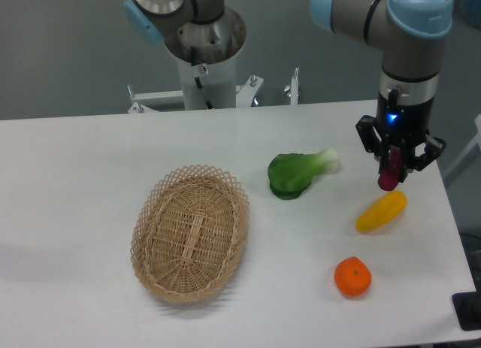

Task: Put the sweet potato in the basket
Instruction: 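Carry the held purple sweet potato over to the wicker basket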

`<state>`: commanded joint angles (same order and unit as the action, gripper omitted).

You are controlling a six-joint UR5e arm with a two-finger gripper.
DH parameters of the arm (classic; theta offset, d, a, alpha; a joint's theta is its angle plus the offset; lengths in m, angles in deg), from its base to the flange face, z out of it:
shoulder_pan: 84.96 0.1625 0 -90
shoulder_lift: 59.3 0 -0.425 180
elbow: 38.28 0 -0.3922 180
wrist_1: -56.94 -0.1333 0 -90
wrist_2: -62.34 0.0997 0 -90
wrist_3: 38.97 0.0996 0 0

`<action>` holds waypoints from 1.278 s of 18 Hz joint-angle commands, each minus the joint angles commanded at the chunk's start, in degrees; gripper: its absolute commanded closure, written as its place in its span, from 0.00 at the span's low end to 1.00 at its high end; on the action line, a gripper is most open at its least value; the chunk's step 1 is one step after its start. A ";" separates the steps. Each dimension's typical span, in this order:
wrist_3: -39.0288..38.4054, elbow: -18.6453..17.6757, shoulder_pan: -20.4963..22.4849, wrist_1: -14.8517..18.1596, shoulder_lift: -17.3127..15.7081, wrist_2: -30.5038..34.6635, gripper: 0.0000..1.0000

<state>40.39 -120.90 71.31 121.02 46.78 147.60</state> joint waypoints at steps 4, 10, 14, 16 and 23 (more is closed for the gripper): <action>-0.61 -0.09 -0.26 -0.09 -0.09 0.00 0.79; -1.84 -0.96 -1.32 -0.09 -0.44 0.17 0.79; -6.05 -4.29 -3.51 -0.35 -2.45 0.00 0.79; -10.00 -7.90 -6.14 -0.88 -4.03 0.26 0.78; -27.13 -14.93 -14.05 -6.22 -4.66 0.53 0.78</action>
<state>13.27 -135.82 57.26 114.80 42.12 148.12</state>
